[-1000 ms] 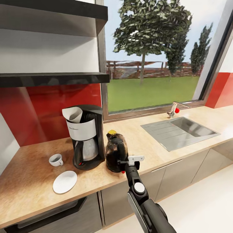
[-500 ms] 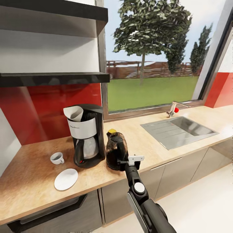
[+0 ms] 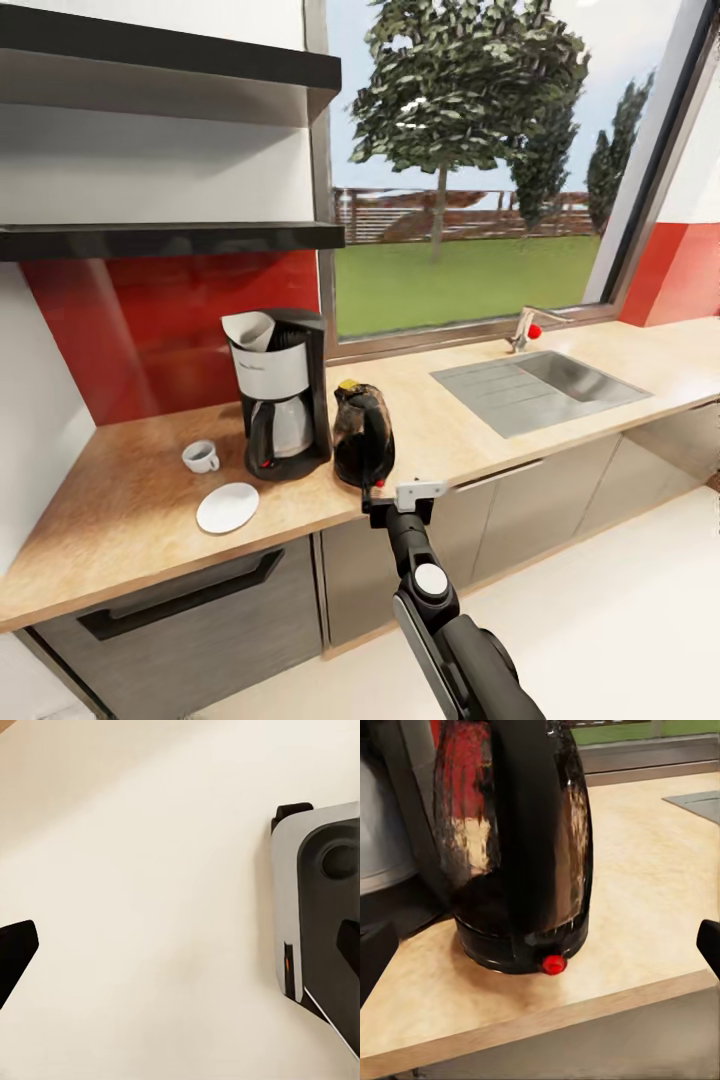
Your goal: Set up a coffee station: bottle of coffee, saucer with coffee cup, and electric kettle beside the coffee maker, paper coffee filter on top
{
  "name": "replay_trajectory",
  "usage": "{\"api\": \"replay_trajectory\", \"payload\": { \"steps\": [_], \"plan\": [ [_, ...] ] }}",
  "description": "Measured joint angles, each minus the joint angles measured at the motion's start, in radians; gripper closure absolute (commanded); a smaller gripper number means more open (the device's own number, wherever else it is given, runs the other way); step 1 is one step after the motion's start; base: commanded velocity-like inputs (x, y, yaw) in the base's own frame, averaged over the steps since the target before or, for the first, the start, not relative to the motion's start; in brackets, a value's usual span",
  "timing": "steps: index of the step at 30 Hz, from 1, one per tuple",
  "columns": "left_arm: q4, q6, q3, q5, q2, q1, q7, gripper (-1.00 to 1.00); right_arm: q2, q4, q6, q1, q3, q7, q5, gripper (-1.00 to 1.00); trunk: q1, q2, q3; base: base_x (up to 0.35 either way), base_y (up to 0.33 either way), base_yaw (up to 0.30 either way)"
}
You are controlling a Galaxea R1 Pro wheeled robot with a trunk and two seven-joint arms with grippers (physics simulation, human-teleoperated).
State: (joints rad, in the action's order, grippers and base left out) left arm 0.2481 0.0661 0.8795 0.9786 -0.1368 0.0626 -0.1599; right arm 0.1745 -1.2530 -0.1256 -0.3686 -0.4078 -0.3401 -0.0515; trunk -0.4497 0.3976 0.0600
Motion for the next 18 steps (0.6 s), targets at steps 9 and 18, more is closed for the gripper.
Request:
{"api": "replay_trajectory", "payload": {
  "steps": [9,18],
  "plan": [
    [0.009,0.000,-0.001,0.000,-0.006,0.001,0.000,-1.00,0.000,-0.016,-0.001,0.000,-0.002,0.000,-0.004,-1.00,0.000,0.000,0.000,-0.081,0.002,0.000],
    [0.015,0.002,-0.003,0.002,-0.010,0.009,0.000,-1.00,0.000,0.083,-0.003,0.000,0.000,0.000,-0.046,-1.00,0.000,0.000,0.000,-0.094,0.000,0.000]
  ]
}}
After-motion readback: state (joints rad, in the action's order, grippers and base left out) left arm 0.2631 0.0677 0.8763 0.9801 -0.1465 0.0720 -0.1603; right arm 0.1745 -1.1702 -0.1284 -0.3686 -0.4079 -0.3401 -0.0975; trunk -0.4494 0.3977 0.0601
